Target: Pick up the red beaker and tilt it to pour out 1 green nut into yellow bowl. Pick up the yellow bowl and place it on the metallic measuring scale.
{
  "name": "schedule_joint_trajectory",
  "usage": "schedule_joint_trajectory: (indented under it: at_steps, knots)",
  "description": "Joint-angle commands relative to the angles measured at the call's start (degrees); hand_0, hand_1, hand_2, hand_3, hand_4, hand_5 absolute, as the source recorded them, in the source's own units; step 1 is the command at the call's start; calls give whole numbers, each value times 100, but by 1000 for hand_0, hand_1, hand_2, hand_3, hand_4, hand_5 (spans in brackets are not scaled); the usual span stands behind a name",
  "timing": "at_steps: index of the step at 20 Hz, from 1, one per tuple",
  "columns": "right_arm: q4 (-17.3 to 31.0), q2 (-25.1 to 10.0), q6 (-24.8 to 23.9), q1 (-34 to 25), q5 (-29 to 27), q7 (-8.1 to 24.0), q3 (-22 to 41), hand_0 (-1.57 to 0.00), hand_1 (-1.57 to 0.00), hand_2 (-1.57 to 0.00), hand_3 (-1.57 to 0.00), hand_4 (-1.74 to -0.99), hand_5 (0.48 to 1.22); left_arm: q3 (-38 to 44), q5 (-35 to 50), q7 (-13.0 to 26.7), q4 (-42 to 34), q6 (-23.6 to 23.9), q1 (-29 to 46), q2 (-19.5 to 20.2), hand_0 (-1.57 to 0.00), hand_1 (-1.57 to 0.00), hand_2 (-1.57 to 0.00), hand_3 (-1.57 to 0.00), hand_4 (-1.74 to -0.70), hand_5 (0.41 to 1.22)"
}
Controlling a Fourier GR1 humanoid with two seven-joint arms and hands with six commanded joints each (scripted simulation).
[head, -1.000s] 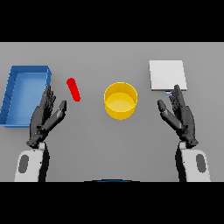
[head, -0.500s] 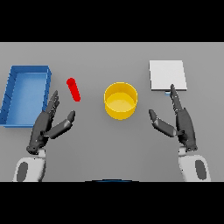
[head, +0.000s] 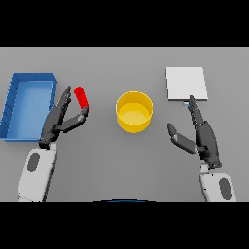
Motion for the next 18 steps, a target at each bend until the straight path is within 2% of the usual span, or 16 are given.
schedule_joint_trajectory:
  at_steps: [1,2,4,13,16,18]
  knots:
    - [31,17,-15,19,18,-26,6,1,1,1,1,-1229,626,28,-8,-112,234,-4,-136,-19,1,1,1,1,-1180,636]
    - [-17,-29,-5,31,13,-81,-14,1,1,1,1,-1227,625,45,-6,-199,324,-11,-239,-20,1,1,1,1,-1183,637]
    - [3,25,-76,-28,123,52,43,1,1,1,1,-1218,626,78,-14,-318,594,-43,-437,-14,1,1,1,1,-1197,646]
    - [-84,-15,-14,103,-28,57,-41,1,1,1,1,-1240,639,228,-300,-423,1843,316,-1402,-105,1,1,1,1,-1207,673]
    - [-90,13,-17,80,-33,40,-26,1,1,1,1,-1245,642,395,-189,-755,2264,339,-1653,-177,1,1,1,1,-1246,695]
    - [-58,-10,-37,66,-25,91,-55,1,1,1,1,-1246,645,583,-36,-1127,2573,344,-1794,-227,1,1,1,1,-1285,708]
